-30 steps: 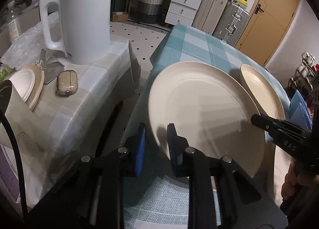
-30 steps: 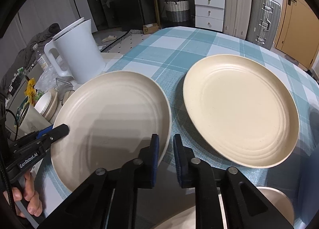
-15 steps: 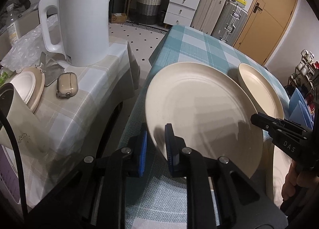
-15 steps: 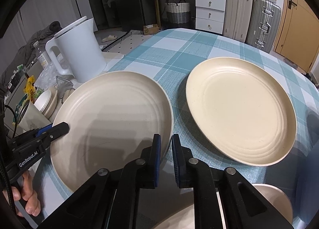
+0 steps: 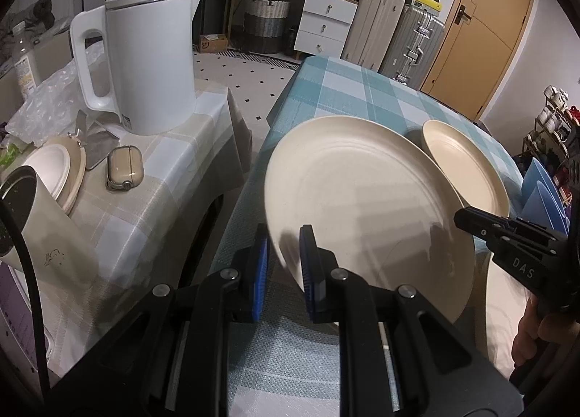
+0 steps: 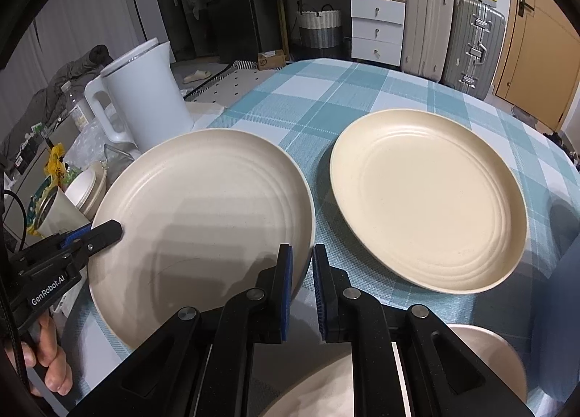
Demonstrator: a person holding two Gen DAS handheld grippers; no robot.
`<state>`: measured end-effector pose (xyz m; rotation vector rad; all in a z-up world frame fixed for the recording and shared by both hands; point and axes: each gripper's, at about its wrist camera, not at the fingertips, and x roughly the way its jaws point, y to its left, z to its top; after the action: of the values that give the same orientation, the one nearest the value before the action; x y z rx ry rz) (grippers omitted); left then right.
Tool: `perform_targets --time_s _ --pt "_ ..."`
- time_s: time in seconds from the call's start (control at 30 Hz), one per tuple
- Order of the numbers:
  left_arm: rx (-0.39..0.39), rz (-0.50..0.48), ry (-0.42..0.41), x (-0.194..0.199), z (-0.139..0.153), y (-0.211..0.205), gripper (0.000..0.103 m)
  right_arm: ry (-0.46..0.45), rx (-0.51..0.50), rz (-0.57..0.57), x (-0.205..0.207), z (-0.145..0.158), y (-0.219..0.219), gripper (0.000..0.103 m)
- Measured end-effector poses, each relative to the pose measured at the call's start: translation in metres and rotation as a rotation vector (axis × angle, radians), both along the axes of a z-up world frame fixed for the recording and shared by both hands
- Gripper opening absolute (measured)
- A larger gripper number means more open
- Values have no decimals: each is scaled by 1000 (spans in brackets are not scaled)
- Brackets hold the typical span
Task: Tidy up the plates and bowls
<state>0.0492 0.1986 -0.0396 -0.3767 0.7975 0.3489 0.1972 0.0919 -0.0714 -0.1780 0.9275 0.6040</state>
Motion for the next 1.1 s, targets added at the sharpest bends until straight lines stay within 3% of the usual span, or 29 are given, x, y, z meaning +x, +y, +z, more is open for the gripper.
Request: perform_targets --time_s 0.53,1.1 --pt "33 -53 -28 -3 21 -22 14 -39 30 -42 -18 26 -26 12" --pt "75 -156 -67 -10 48 -72 14 -83 46 -126 -51 51 -79 12"
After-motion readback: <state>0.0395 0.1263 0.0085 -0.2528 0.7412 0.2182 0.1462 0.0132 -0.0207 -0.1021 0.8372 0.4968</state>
